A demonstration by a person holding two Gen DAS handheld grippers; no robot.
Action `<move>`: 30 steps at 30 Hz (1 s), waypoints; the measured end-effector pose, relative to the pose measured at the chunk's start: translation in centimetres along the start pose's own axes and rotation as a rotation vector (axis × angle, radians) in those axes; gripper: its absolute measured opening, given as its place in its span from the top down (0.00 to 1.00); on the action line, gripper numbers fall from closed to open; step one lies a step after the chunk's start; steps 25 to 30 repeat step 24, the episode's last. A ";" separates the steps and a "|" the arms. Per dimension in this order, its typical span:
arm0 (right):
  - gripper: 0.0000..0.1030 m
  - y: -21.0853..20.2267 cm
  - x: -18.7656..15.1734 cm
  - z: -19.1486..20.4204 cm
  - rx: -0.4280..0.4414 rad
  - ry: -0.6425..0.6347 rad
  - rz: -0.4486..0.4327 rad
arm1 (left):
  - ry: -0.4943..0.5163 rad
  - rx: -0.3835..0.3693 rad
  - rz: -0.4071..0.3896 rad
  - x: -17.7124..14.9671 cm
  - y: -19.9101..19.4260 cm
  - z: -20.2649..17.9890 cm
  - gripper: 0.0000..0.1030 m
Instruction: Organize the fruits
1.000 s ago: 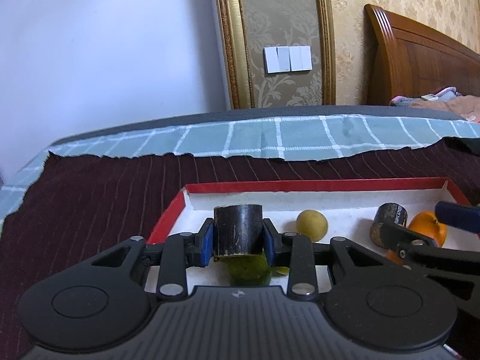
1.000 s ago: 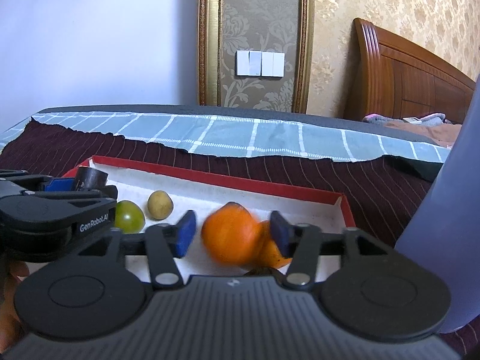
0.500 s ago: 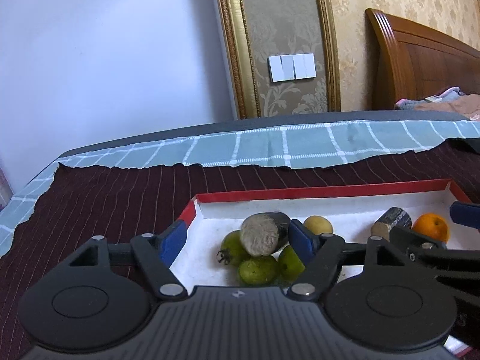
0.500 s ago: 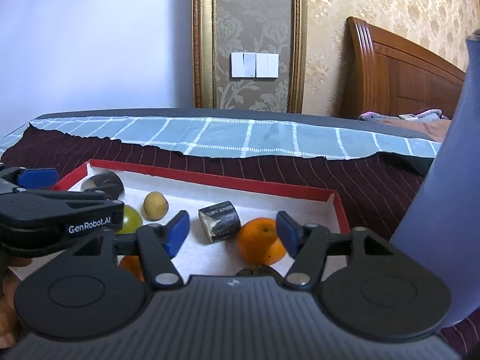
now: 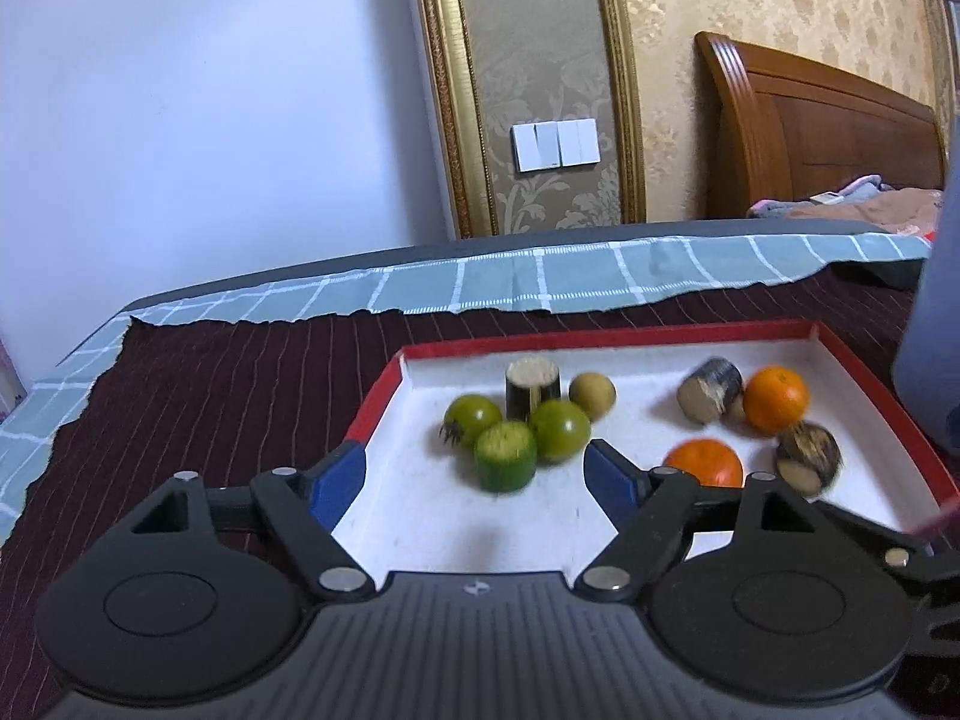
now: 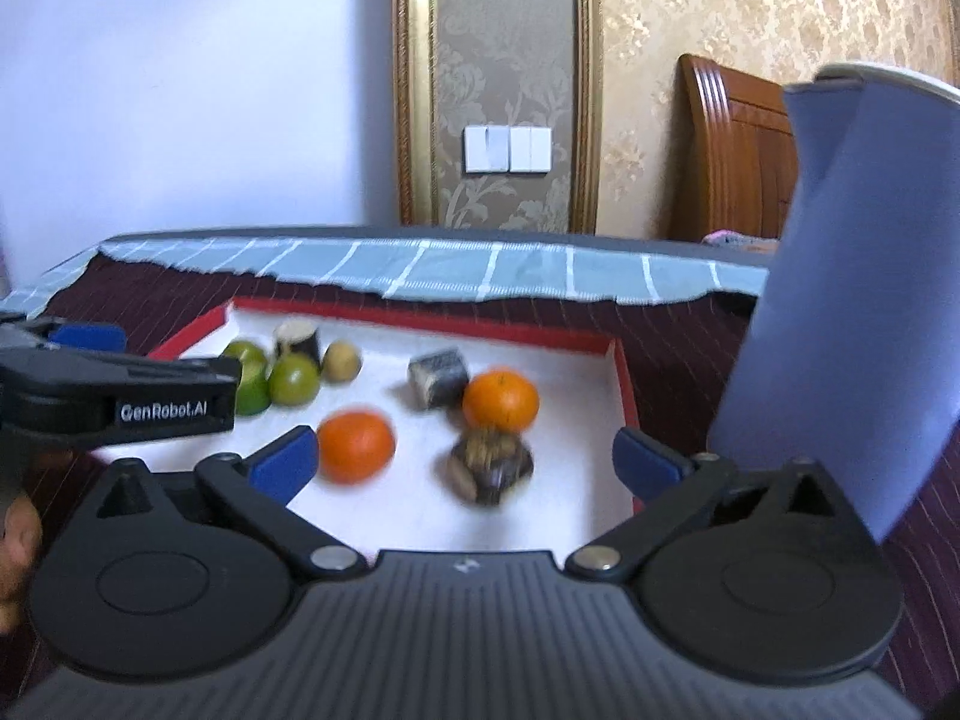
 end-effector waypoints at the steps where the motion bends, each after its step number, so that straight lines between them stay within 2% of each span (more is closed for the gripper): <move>1: 0.00 -0.6 -0.5 0.2 0.009 -0.005 0.006 | 0.003 -0.007 0.000 -0.4 -0.5 0.0 0.22; 5: 0.00 -2.6 -2.7 0.6 0.033 -0.018 0.042 | -0.017 -0.003 0.006 -2.1 -2.2 0.8 0.10; 12: 0.00 -2.7 -6.5 1.0 0.041 -0.047 0.161 | -0.042 0.014 0.037 -4.7 -3.5 2.0 0.10; 20: 0.00 -0.8 -7.1 0.1 -0.029 -0.057 0.203 | -0.047 0.034 0.081 -6.8 -2.8 2.4 0.10; 30: 0.00 -0.5 -7.1 0.0 -0.028 -0.029 0.197 | -0.036 0.011 0.095 -7.3 -2.5 2.0 0.10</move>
Point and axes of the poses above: each gripper's, at about its wrist camera, not at the fingertips, and y roughly the way its jaws point, z to its left, x to its top, the point moved 10 cm from there along y, roughly the way its jaws point, and after that the axes turned 4 degrees about -z, right-handed, at the moved point
